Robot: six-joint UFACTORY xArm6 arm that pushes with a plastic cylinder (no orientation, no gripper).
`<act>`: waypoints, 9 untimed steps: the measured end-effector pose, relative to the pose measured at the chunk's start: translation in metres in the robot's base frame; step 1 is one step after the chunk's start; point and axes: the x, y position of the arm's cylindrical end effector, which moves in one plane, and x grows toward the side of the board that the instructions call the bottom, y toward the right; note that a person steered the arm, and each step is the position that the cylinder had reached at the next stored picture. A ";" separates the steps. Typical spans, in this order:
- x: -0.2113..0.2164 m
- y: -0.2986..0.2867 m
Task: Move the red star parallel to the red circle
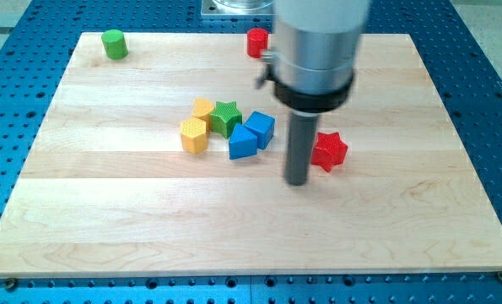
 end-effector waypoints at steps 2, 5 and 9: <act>-0.135 0.041; -0.074 0.077; -0.157 0.063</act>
